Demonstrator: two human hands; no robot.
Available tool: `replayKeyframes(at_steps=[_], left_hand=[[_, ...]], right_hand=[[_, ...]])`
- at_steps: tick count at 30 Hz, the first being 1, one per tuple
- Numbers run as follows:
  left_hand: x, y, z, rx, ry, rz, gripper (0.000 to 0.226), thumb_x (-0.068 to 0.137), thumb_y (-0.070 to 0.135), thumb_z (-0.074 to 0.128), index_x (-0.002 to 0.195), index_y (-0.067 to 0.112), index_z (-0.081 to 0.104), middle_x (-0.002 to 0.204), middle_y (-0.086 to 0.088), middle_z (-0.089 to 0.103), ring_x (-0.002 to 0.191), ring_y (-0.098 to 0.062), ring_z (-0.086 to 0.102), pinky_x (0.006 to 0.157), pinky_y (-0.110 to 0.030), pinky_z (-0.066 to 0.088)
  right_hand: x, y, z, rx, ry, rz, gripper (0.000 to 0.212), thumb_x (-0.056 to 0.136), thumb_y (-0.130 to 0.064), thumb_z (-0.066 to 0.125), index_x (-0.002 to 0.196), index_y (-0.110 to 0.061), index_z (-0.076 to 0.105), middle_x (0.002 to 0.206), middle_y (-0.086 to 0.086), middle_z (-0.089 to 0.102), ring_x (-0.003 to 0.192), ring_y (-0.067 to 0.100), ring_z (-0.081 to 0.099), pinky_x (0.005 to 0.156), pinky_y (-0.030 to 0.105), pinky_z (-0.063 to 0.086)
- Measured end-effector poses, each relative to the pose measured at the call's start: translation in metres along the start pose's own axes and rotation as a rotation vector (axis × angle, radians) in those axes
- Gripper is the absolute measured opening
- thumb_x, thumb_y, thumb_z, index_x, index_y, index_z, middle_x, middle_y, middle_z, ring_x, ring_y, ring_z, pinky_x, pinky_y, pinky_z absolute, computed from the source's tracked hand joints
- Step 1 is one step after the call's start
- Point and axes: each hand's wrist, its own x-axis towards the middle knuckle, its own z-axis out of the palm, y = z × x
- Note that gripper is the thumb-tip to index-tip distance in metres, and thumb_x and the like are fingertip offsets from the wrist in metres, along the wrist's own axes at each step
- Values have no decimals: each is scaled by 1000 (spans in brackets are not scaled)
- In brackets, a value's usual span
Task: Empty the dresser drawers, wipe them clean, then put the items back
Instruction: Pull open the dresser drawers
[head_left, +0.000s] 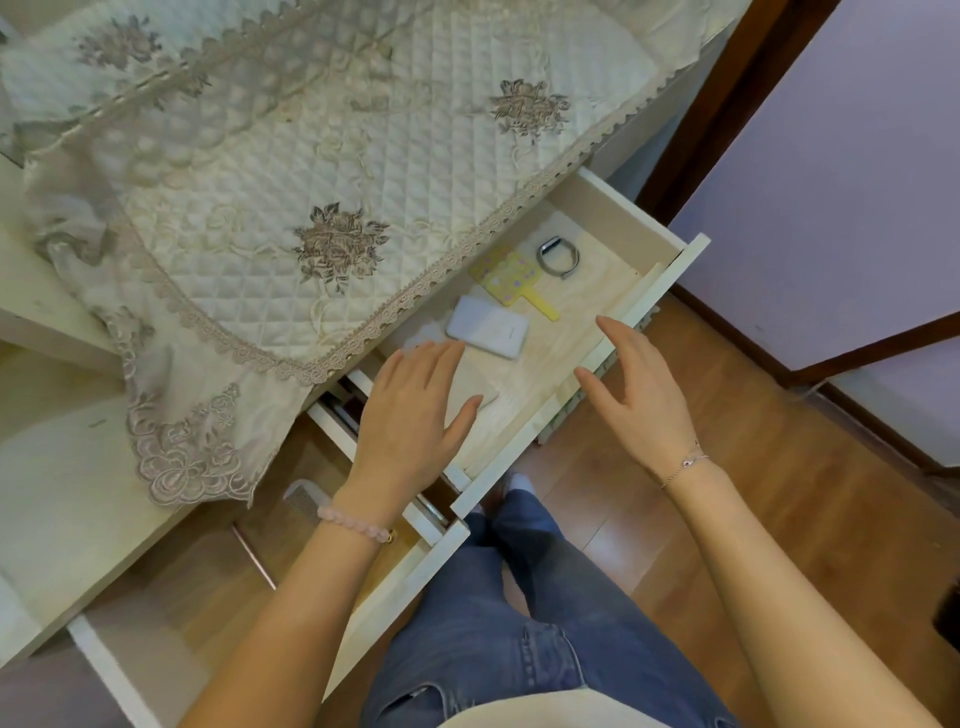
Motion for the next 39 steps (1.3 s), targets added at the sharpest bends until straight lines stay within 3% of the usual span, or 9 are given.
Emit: replayKeyframes(at_steps=[11, 20, 30, 39], left_hand=[[29, 43, 3, 18, 5, 35, 52, 92, 39, 50, 134, 8, 45, 133, -8, 52, 127, -26, 45, 110, -46, 30], [81, 132, 35, 18, 40, -4, 53, 92, 41, 47, 135, 10, 45, 134, -7, 52, 125, -26, 46, 108, -44, 32], [135, 231, 72, 17, 68, -50, 51, 93, 40, 47, 135, 10, 45, 134, -7, 52, 127, -25, 44, 110, -42, 29], [190, 249, 85, 19, 56, -44, 49, 92, 38, 49, 132, 9, 48, 132, -7, 54, 125, -26, 46, 108, -42, 31]], right_hand=[[11, 25, -41, -67, 14, -47, 61, 92, -43, 48, 144, -20, 28, 151, -1, 30, 139, 14, 25, 112, 26, 18], [33, 107, -97, -37, -20, -70, 61, 91, -42, 47, 145, -21, 28, 151, -3, 30, 140, 12, 23, 114, 31, 22], [63, 201, -164, -97, 6, -164, 59, 91, -44, 49, 143, -23, 31, 148, -2, 36, 138, 14, 28, 111, 29, 21], [110, 241, -174, -111, 12, -155, 60, 92, -45, 48, 144, -23, 28, 149, -3, 33, 138, 12, 26, 108, 22, 16]])
